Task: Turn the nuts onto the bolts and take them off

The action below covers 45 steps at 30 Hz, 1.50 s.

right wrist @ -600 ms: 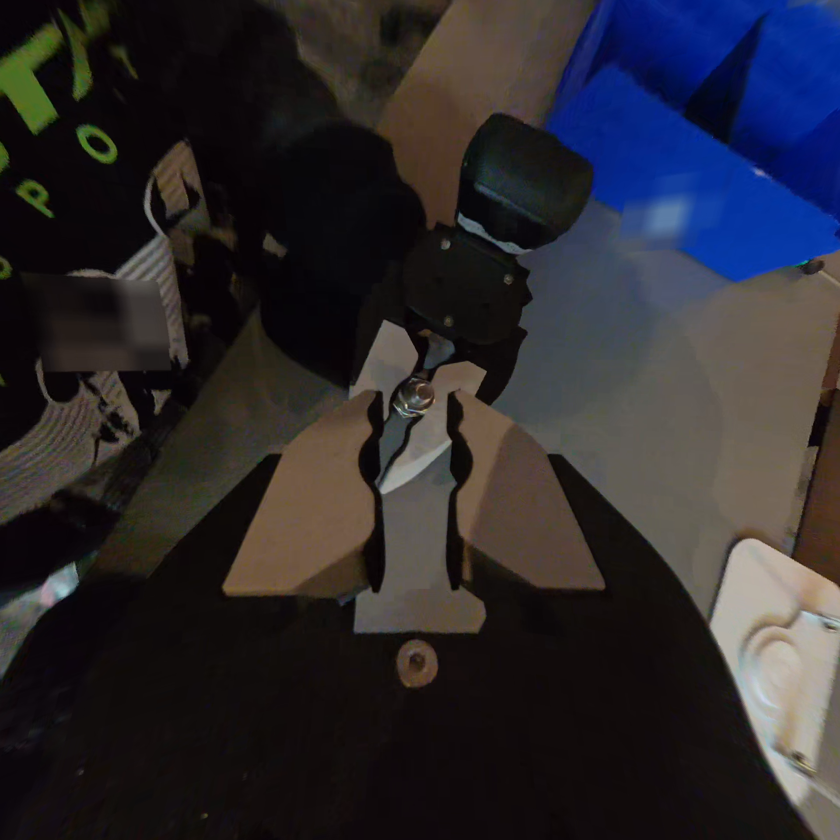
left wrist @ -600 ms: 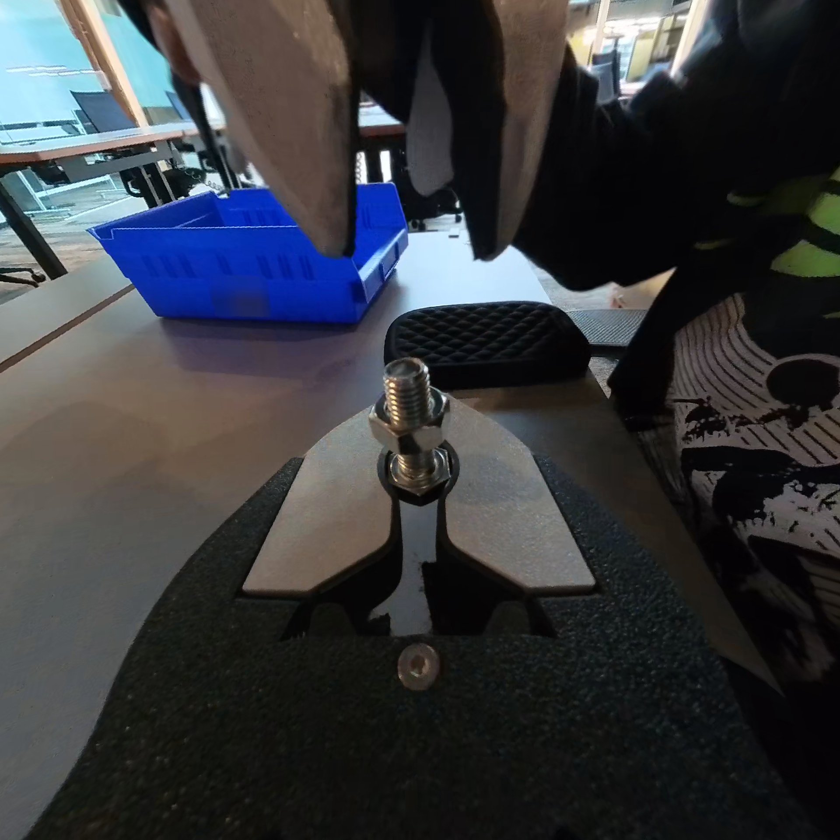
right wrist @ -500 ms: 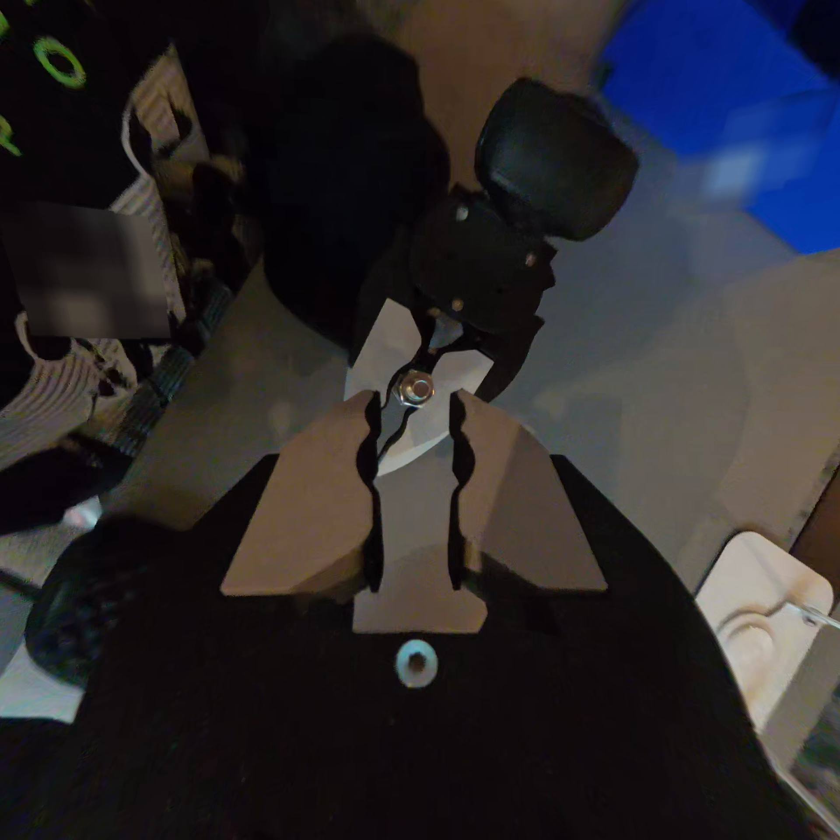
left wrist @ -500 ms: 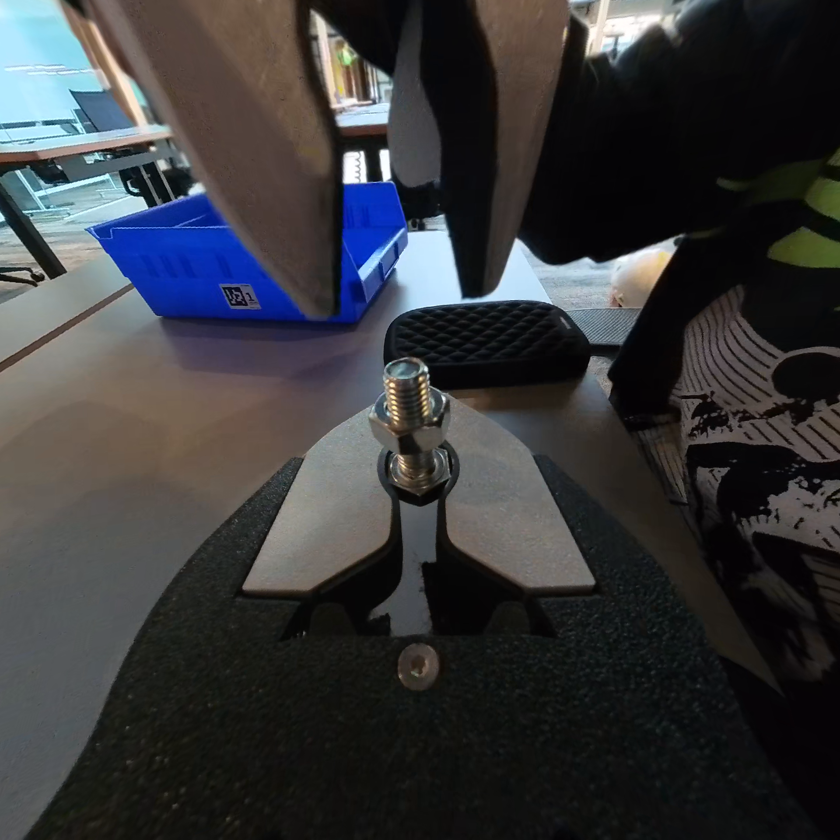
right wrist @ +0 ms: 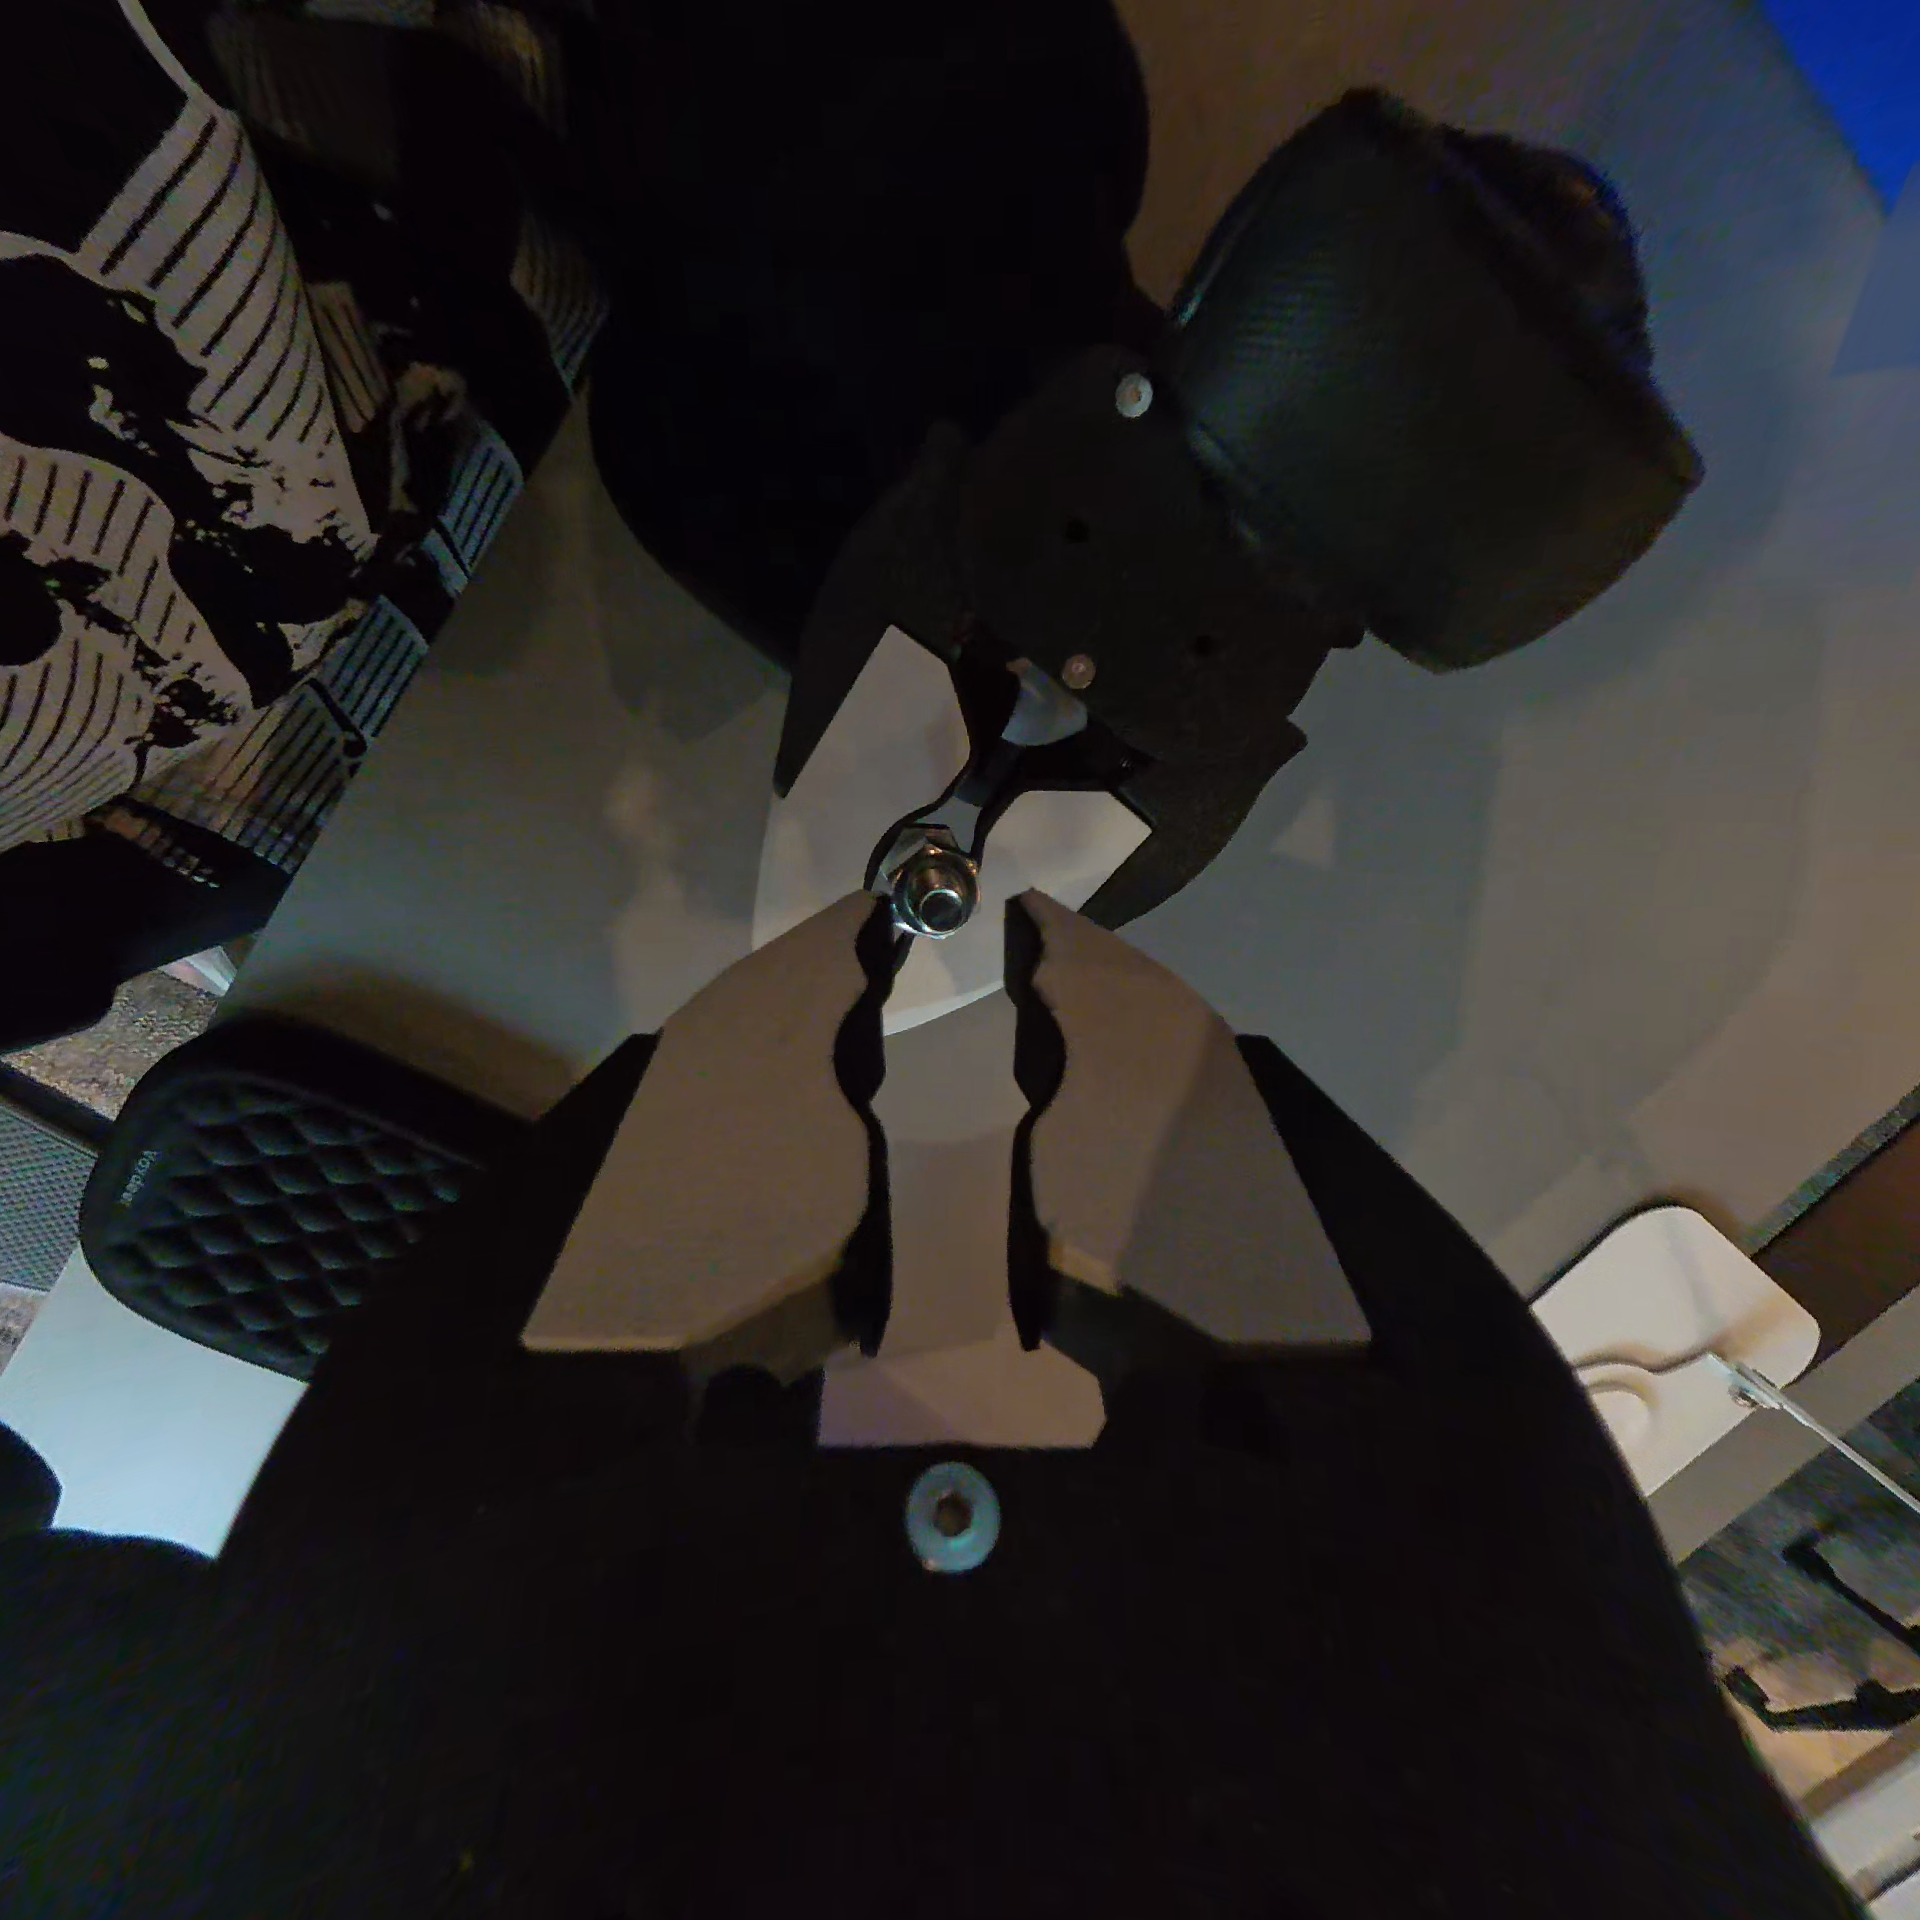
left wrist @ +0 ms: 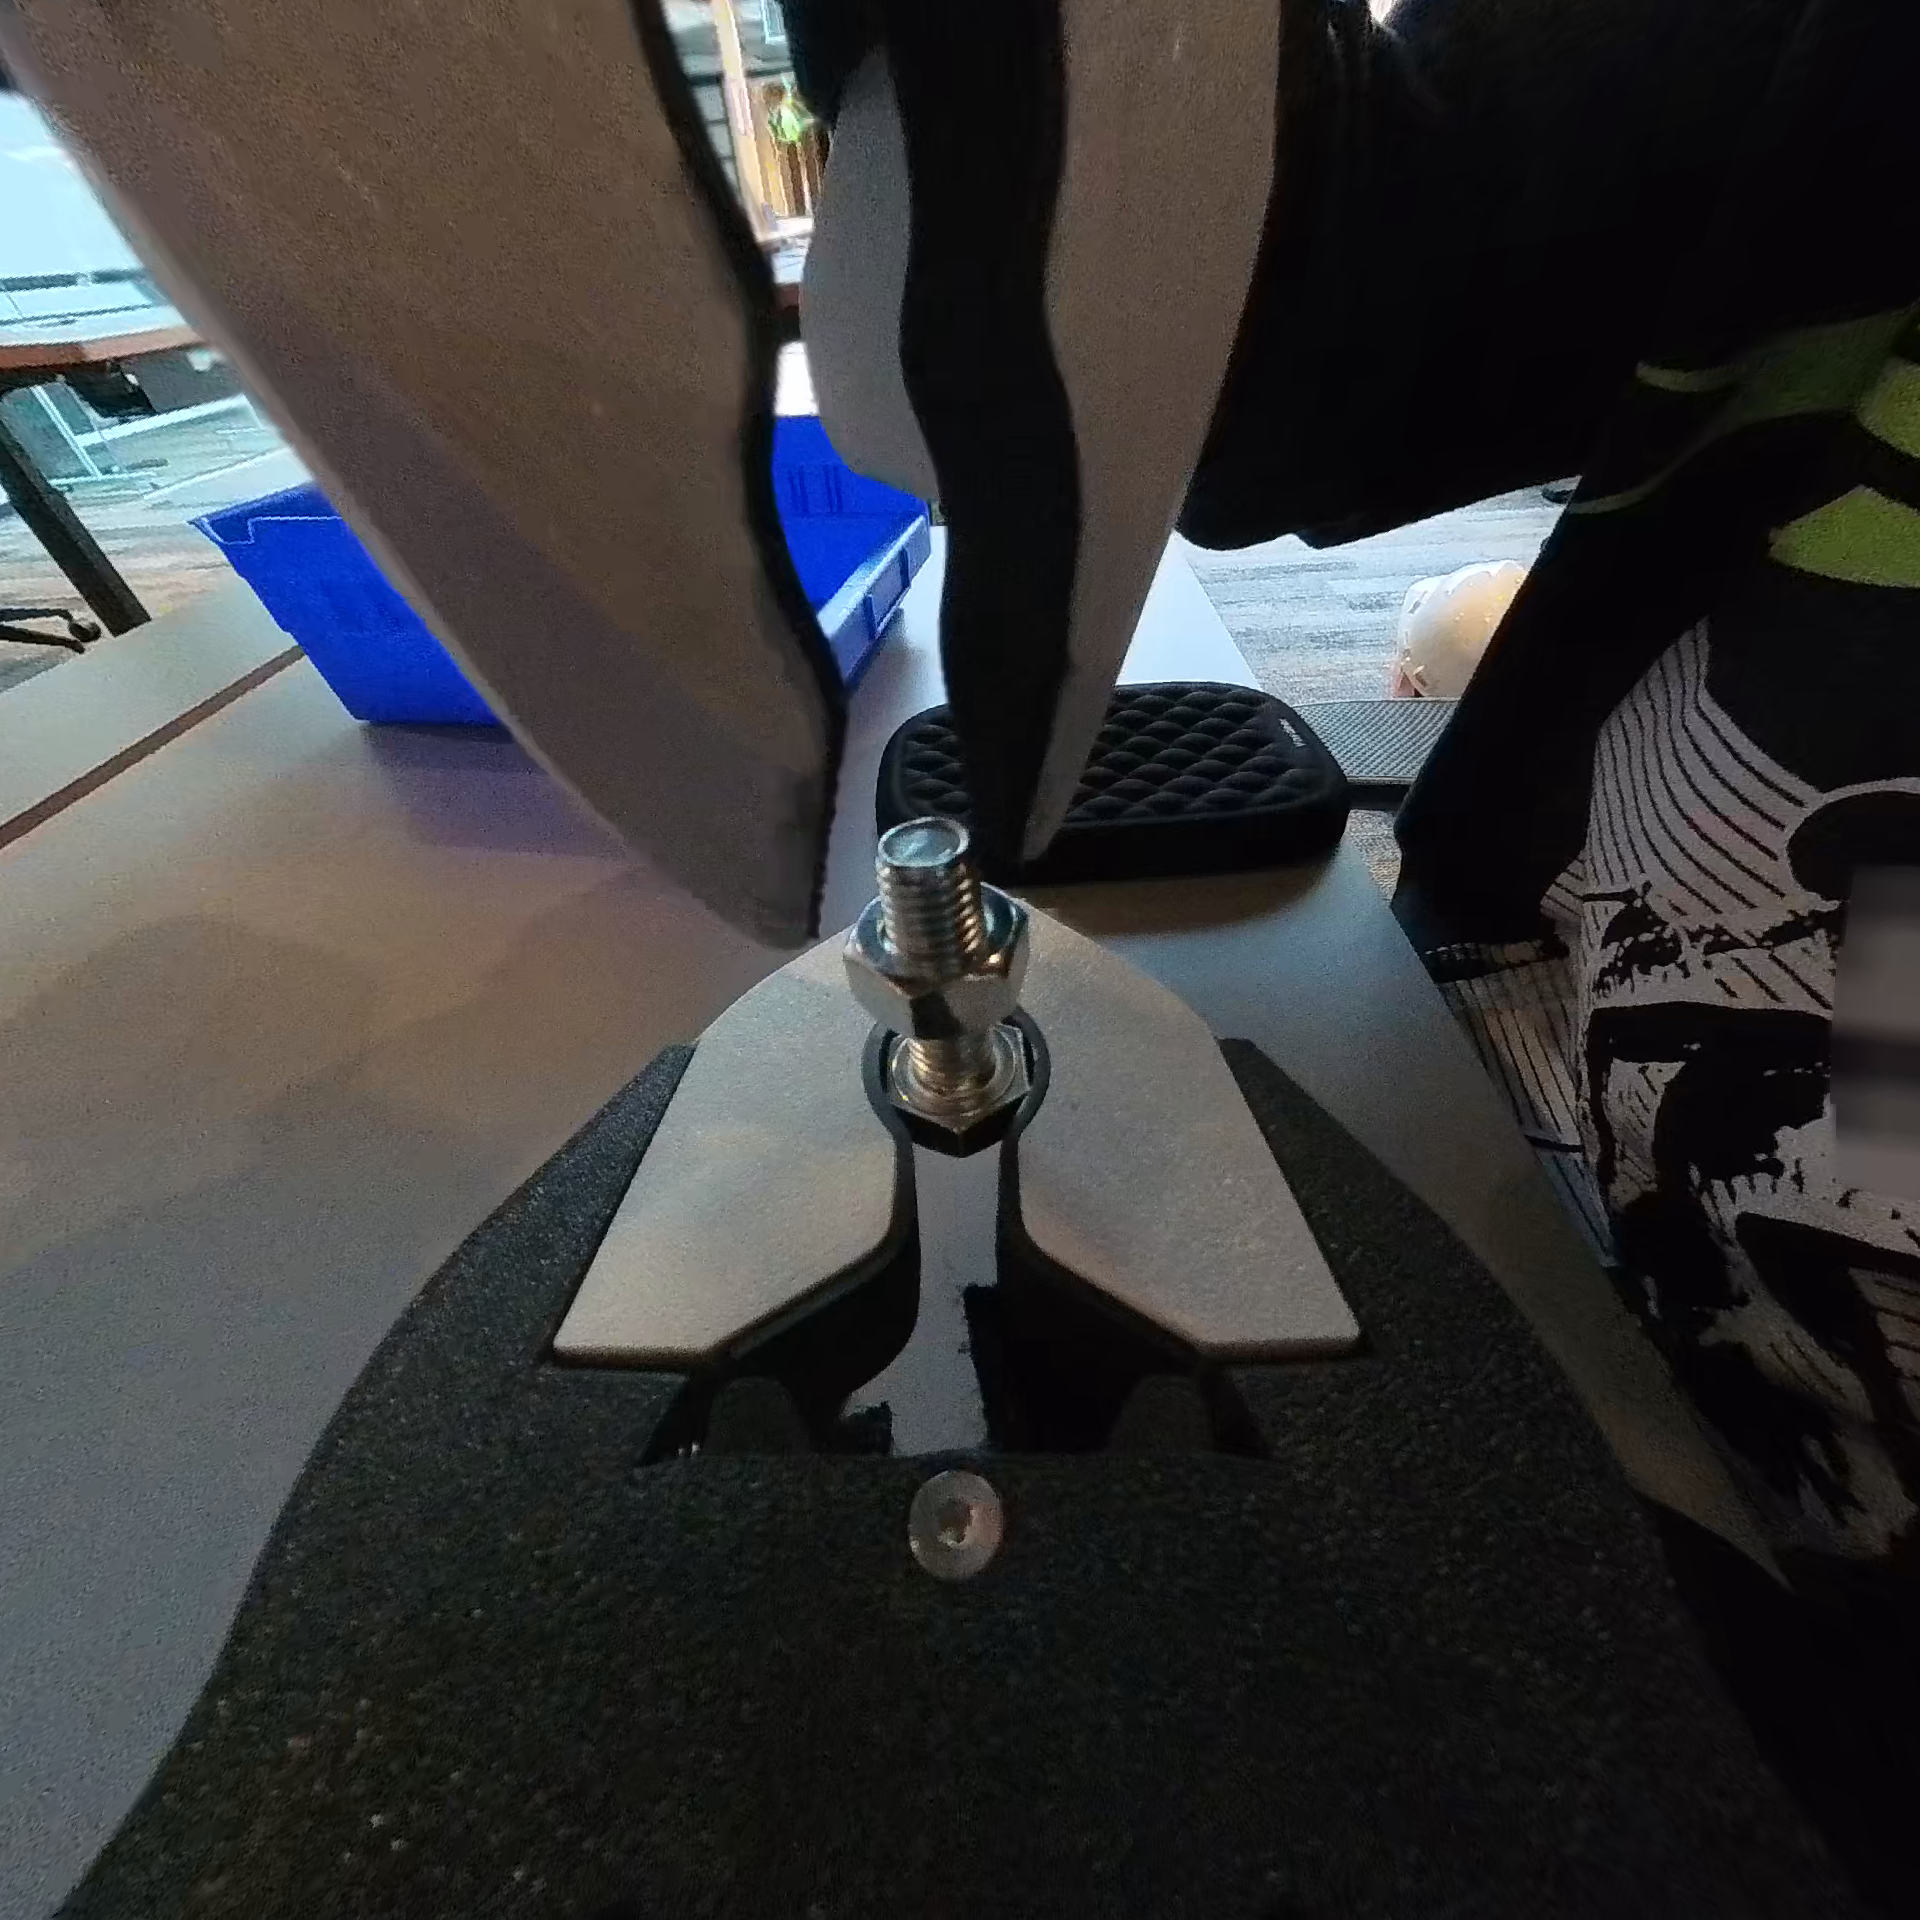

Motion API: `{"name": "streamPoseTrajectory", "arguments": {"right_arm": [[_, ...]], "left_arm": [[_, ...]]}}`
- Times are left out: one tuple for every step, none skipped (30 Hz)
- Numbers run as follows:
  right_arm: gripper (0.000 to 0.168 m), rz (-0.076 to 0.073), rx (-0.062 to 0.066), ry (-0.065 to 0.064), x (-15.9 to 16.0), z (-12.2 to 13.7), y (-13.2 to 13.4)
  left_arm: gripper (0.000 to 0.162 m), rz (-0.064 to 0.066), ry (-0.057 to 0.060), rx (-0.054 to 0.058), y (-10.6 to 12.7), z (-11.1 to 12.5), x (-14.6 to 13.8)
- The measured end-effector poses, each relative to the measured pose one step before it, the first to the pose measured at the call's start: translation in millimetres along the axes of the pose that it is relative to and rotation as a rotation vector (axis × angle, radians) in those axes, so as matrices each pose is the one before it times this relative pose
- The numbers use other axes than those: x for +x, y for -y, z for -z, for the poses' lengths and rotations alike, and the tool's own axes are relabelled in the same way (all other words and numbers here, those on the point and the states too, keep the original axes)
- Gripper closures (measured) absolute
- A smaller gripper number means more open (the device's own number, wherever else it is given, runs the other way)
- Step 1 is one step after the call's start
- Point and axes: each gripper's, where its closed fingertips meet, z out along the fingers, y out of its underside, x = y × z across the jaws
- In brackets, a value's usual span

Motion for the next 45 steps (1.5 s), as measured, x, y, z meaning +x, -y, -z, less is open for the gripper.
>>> {"name": "streamPoseTrajectory", "arguments": {"right_arm": [[0.149,0.0025,-0.0010,0.0028,-0.22,-0.68,-0.03],[0.149,0.0023,0.0018,0.0023,-0.20,-0.60,0.48],[0.150,0.0023,0.0007,0.0015,0.08,-0.57,0.45],[0.151,0.0032,-0.0010,0.0019,0.00,-0.52,0.15],[0.156,0.0050,-0.0018,0.0048,-0.54,-0.31,-0.01],[0.159,0.0054,0.0001,0.0095,-1.20,-0.20,0.11],[0.159,0.0036,-0.0004,-0.0036,0.51,0.15,-0.05],[0.159,0.0023,0.0007,-0.0015,0.22,0.19,0.03],[0.159,0.0017,0.0006,-0.0007,0.21,0.18,0.00],[0.159,0.0016,0.0011,-0.0021,0.25,0.25,0.12],[0.159,0.0019,0.0007,-0.0055,0.45,0.49,-0.20],[0.159,0.0001,0.0023,-0.0079,0.73,0.77,-0.36],[0.159,-0.0031,0.0016,-0.0091,0.83,1.20,-0.75],[0.159,-0.0065,0.0008,-0.0031,0.19,1.52,-1.29],[0.160,-0.0085,0.0013,-0.0026,0.12,1.98,-1.56],[0.159,-0.0100,0.0014,-0.0092,0.81,2.32,-2.02],[0.159,-0.0112,-0.0005,-0.0110,0.89,3.02,-2.74],[0.159,-0.0111,-0.0013,-0.0089,0.32,3.53,-3.56],[0.159,-0.0129,-0.0023,-0.0093,-0.07,3.96,-4.42],[0.159,-0.0171,-0.0043,-0.0095,-0.28,4.71,-5.77],[0.159,-0.0225,-0.0076,-0.0112,-0.06,5.25,-7.63],[0.159,-0.0292,-0.0113,-0.0146,0.34,6.08,-9.83],[0.159,-0.0350,-0.0106,-0.0179,1.07,6.58,-11.37],[0.159,-0.0424,-0.0078,-0.0189,1.74,6.94,-12.59],[0.159,-0.0499,-0.0074,-0.0145,1.65,7.02,-13.75],[0.160,-0.0536,-0.0099,-0.0132,1.94,6.84,-15.14],[0.159,-0.0535,-0.0127,-0.0185,3.08,6.69,-16.46],[0.160,-0.0535,-0.0143,-0.0212,3.82,6.33,-17.36],[0.159,-0.0561,-0.0150,-0.0157,3.73,5.68,-18.14],[0.160,-0.0588,-0.0177,-0.0116,4.13,4.93,-18.84],[0.159,-0.0612,-0.0186,-0.0178,5.68,4.20,-19.39],[0.159,-0.0616,-0.0206,-0.0169,6.44,3.20,-19.67],[0.160,-0.0599,-0.0143,-0.0102,6.10,2.05,-18.69],[0.159,-0.0593,-0.0072,-0.0066,6.23,1.03,-17.36],[0.159,-0.0594,-0.0085,-0.0098,7.07,0.19,-16.86],[0.159,-0.0545,-0.0091,-0.0117,7.70,-0.63,-16.01],[0.159,-0.0474,-0.0054,-0.0079,7.24,-1.65,-14.42],[0.159,-0.0426,-0.0001,0.0000,6.38,-2.86,-12.40],[0.159,-0.0397,0.0031,0.0033,6.12,-3.78,-10.44],[0.159,-0.0354,0.0038,0.0023,6.19,-4.55,-8.92],[0.159,-0.0314,0.0015,0.0023,5.90,-5.39,-7.97],[0.159,-0.0276,-0.0017,0.0038,5.17,-5.85,-7.24],[0.159,-0.0235,0.0000,0.0054,4.64,-6.34,-5.80],[0.159,-0.0193,0.0024,0.0033,4.57,-6.74,-4.41],[0.159,-0.0176,0.0049,0.0062,3.87,-7.15,-3.55]], "left_arm": [[0.152,0.0000,0.0000,-0.0001,-0.02,0.01,0.00],[0.151,-0.0004,-0.0003,-0.0009,-0.08,-0.15,-0.02],[0.151,-0.0005,-0.0002,-0.0012,-0.20,-0.21,0.08],[0.151,-0.0007,0.0007,-0.0009,-0.08,-0.09,0.02],[0.151,-0.0005,0.0004,-0.0003,-0.04,0.02,-0.08],[0.151,0.0013,0.0000,0.0011,0.10,0.05,-0.15],[0.151,0.0017,0.0009,0.0018,0.17,0.13,-0.18],[0.151,0.0015,0.0002,0.0021,0.32,0.08,-0.21],[0.151,0.0007,0.0006,0.0017,0.29,0.08,-0.10],[0.151,0.0007,0.0026,0.0026,0.39,0.11,-0.38],[0.151,0.0027,0.0059,0.0051,0.62,0.35,-1.02],[0.151,0.0055,0.0058,0.0087,1.09,0.69,-1.22],[0.143,0.0071,0.0051,0.0101,1.35,0.76,-1.18],[0.132,0.0090,0.0082,0.0061,0.83,0.39,-1.77],[0.123,0.0086,0.0092,0.0010,0.16,0.05,-1.79],[0.116,0.0051,0.0075,-0.0030,-0.23,-0.36,-1.36],[0.110,0.0013,0.0064,-0.0053,-0.57,-0.50,-0.83],[0.107,-0.0003,0.0049,-0.0055,-0.58,-0.51,-0.53],[0.104,-0.0003,0.0026,-0.0037,-0.39,-0.41,-0.20],[0.103,-0.0004,0.0017,-0.0005,-0.05,-0.02,-0.13],[0.103,0.0002,0.0023,0.0030,0.42,0.24,-0.25],[0.103,0.0010,0.0019,0.0053,0.66,0.54,-0.33],[0.104,0.0019,0.0017,0.0059,0.73,0.59,-0.28],[0.104,0.0022,0.0014,0.0048,0.61,0.41,-0.32],[0.105,0.0017,0.0005,0.0029,0.40,0.32,-0.26],[0.106,0.0006,0.0000,0.0015,0.26,0.22,0.02],[0.107,-0.0004,-0.0001,0.0012,0.24,0.06,0.03],[0.108,-0.0004,-0.0004,0.0017,0.18,0.23,0.09],[0.110,0.0007,-0.0009,0.0024,0.27,0.23,0.11],[0.111,0.0017,-0.0005,0.0030,0.43,0.31,-0.13],[0.112,0.0021,-0.0003,0.0031,0.34,0.29,-0.13],[0.112,0.0016,-0.0001,0.0030,0.44,0.26,-0.05],[0.113,0.0009,0.0005,0.0029,0.42,0.27,-0.19],[0.113,0.0005,0.0005,0.0030,0.44,0.33,-0.03],[0.114,0.0010,0.0002,0.0030,0.44,0.26,-0.13],[0.114,0.0021,0.0003,0.0022,0.25,0.23,-0.25],[0.115,0.0028,0.0000,0.0017,0.20,0.14,-0.23],[0.115,0.0025,-0.0006,0.0018,0.20,0.26,-0.12],[0.115,0.0019,-0.0001,0.0025,0.39,0.22,-0.22],[0.115,0.0014,0.0007,0.0029,0.34,0.26,-0.17],[0.116,0.0009,0.0003,0.0019,0.32,0.24,-0.12],[0.116,0.0004,-0.0003,0.0006,0.07,0.05,0.03],[0.116,0.0004,-0.0001,0.0003,0.04,0.03,-0.08],[0.116,0.0007,-0.0002,0.0005,0.15,0.12,-0.09],[0.116,0.0014,-0.0004,0.0007,0.08,0.10,-0.01]]}}
